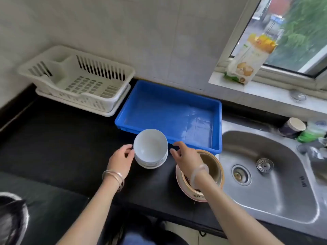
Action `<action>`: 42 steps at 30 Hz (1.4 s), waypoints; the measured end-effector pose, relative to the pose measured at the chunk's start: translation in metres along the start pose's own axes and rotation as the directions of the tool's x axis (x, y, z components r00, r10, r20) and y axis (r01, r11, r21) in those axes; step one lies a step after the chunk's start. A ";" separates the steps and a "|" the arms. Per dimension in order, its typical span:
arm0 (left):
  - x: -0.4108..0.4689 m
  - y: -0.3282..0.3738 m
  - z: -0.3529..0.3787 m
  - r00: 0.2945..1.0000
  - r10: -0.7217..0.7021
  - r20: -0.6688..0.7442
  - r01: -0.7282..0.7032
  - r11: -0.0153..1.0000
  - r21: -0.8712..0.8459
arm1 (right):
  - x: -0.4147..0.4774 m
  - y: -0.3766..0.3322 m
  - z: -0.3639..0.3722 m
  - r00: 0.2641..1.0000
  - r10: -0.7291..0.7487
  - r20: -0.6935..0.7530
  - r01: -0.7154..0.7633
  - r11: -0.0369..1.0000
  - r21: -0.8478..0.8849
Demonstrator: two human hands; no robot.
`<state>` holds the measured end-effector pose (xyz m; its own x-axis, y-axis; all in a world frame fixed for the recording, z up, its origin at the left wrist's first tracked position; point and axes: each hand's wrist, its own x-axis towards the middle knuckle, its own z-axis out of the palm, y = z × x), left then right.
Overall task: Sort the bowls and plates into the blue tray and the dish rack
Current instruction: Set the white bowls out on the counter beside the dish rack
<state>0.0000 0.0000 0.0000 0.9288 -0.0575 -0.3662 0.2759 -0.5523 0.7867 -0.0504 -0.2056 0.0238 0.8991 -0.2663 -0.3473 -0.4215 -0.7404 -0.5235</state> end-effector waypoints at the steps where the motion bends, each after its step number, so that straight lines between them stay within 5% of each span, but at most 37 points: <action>1: 0.006 0.003 0.002 1.000 -0.004 0.005 0.004 1.000 -0.014 | 0.013 -0.006 0.001 1.000 0.019 -0.017 -0.020 0.999 -0.051; 6: 0.025 0.009 0.008 0.999 0.005 0.037 -0.003 0.998 -0.058 | 0.044 -0.031 0.008 0.997 0.071 -0.030 -0.075 0.980 -0.184; 15: 0.034 -0.006 0.012 0.998 -0.023 0.056 0.036 0.970 -0.240 | 0.054 -0.044 0.012 0.993 -0.112 -0.035 0.084 0.886 -0.456; 19: 0.035 -0.008 0.012 0.995 -0.065 0.075 0.083 0.962 -0.260 | 0.052 -0.039 0.005 0.994 -0.092 -0.066 0.060 0.920 -0.387; 28: 0.040 0.013 0.026 0.999 0.006 -0.034 0.001 0.981 0.194 | 0.045 -0.022 -0.022 0.980 -0.068 -0.185 0.063 0.997 -0.032; 37: 0.030 0.027 0.038 0.966 0.128 -0.226 -0.051 0.946 0.321 | 0.038 -0.010 -0.029 0.975 -0.091 -0.204 0.104 0.993 0.052; 42: 0.032 0.034 0.017 0.968 0.124 -0.220 -0.072 0.971 0.228 | 0.036 -0.013 -0.040 0.971 -0.082 -0.224 0.111 0.987 0.118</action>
<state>0.0353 -0.0344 0.0063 0.9872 0.0590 -0.1479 0.1445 -0.7218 0.6769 -0.0079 -0.2305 0.0491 0.9343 -0.3357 -0.1203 -0.3303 -0.6876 -0.6466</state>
